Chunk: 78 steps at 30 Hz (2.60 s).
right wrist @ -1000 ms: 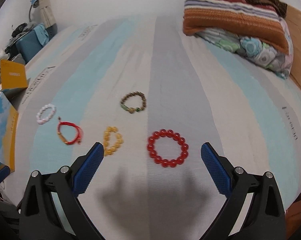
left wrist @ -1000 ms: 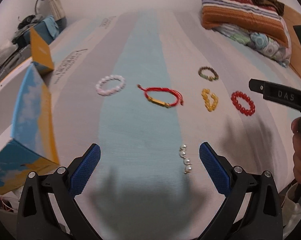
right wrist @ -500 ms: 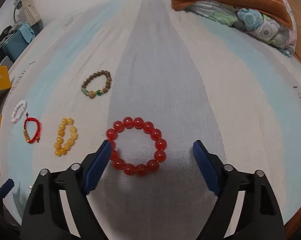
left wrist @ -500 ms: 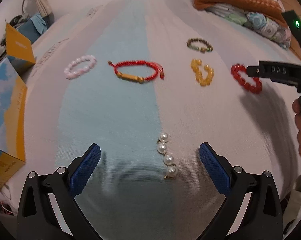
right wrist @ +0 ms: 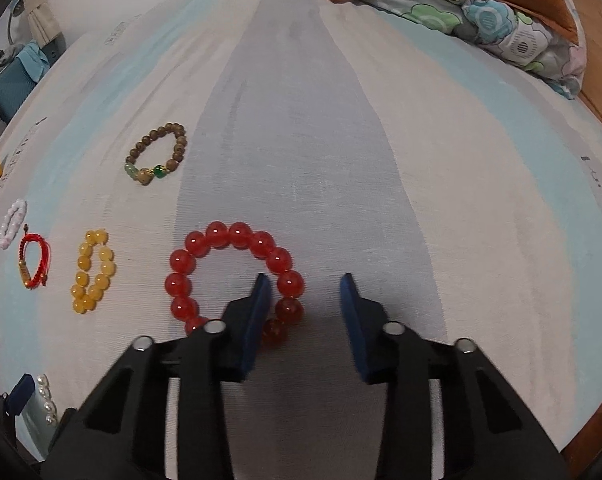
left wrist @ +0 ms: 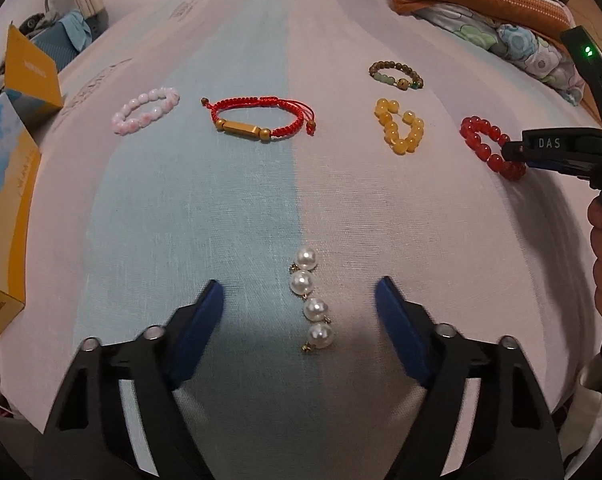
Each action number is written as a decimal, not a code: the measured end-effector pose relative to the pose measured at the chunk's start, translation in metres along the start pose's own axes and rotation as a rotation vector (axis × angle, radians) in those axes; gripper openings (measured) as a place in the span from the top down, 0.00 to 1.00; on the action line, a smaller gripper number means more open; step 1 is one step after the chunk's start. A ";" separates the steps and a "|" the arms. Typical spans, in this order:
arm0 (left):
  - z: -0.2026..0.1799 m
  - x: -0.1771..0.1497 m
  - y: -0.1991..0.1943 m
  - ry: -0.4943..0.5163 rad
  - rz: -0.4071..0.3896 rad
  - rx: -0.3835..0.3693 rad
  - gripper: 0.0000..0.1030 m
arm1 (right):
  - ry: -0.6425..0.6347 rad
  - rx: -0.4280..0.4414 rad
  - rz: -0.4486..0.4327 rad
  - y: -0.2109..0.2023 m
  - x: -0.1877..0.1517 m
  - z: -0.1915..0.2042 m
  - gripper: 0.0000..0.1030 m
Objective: Organize jewelry
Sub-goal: 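Grasp the large red bead bracelet with the right tool while the left tool grasps the pearl strand, then lift both held bracelets and carry them toward the white box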
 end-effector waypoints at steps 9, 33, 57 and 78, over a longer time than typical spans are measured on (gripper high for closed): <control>0.001 -0.001 -0.006 0.002 0.005 0.009 0.71 | -0.019 -0.010 -0.002 0.001 0.002 -0.002 0.87; 0.005 0.010 -0.038 -0.021 -0.047 -0.008 0.90 | 0.010 0.009 -0.095 -0.037 0.010 0.003 0.87; 0.026 0.042 -0.068 -0.033 -0.060 -0.002 0.90 | -0.023 -0.008 -0.148 -0.085 0.011 0.026 0.88; 0.094 0.090 -0.107 -0.063 -0.096 0.068 0.90 | -0.033 0.022 -0.164 -0.124 0.036 0.074 0.88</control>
Point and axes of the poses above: each gripper's, at about its wrist camera, not at the fingertips, and y roughly the way its jaws point, z to its left, x to its top, the point moved 7 cm from there along y, roughly the way its jaws point, and after that the axes turned 12 degrees about -y, right-handed, at the moved point
